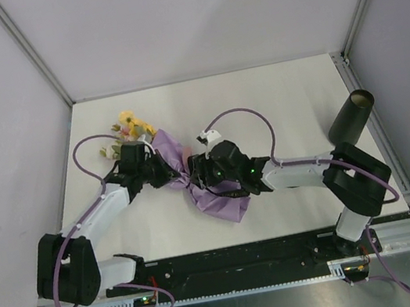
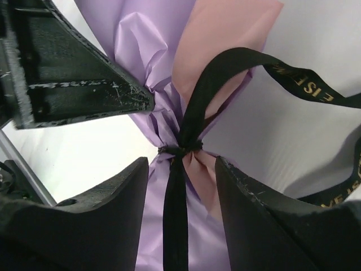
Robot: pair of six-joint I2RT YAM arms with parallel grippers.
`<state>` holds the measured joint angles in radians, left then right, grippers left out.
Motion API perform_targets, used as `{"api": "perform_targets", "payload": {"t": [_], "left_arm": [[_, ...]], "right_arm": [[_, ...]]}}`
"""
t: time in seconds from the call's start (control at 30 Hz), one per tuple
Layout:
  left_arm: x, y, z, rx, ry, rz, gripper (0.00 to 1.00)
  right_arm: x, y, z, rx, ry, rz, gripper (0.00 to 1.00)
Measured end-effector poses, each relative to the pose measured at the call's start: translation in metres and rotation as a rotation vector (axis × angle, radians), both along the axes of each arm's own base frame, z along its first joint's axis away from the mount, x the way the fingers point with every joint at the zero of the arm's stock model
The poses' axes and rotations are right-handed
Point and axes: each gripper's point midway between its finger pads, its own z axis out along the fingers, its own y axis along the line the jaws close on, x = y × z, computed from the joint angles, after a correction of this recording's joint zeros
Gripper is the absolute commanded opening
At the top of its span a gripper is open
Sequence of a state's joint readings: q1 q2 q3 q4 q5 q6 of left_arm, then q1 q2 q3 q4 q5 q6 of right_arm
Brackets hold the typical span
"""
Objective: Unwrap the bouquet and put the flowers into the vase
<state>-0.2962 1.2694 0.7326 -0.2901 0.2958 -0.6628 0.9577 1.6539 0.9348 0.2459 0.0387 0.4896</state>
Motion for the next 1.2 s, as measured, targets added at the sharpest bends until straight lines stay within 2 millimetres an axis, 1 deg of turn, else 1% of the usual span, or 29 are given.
{"api": "perform_targets", "payload": {"t": [0.1, 0.23, 0.33, 0.4, 0.57, 0.77, 0.97, 1.2], "left_arm": [[0.000, -0.003, 0.001, -0.003, -0.009, -0.009, 0.00], [-0.003, -0.003, -0.005, 0.000, -0.001, -0.009, 0.00], [-0.005, -0.002, -0.013, 0.008, 0.016, -0.006, 0.00], [-0.006, -0.001, -0.018, 0.014, 0.031, 0.002, 0.00], [-0.008, 0.000, -0.026, 0.023, 0.056, 0.017, 0.00], [-0.010, -0.001, -0.029, 0.019, 0.076, 0.028, 0.00], [-0.011, -0.004, -0.030, 0.017, 0.079, 0.023, 0.00], [-0.012, -0.005, -0.029, 0.012, 0.082, 0.022, 0.00]], "right_arm": [[0.004, 0.008, -0.012, -0.012, 0.014, 0.007, 0.51], [0.007, 0.015, -0.031, -0.040, 0.035, 0.006, 0.41], [0.004, 0.016, -0.044, -0.067, 0.047, -0.004, 0.35], [0.001, 0.018, -0.049, -0.088, 0.040, -0.016, 0.33], [-0.007, 0.018, -0.054, -0.140, 0.000, -0.056, 0.32], [-0.012, 0.011, -0.062, -0.160, -0.024, -0.110, 0.33], [-0.012, 0.003, -0.060, -0.150, -0.025, -0.147, 0.28], [-0.013, -0.002, -0.060, -0.135, -0.016, -0.169, 0.27]]}}
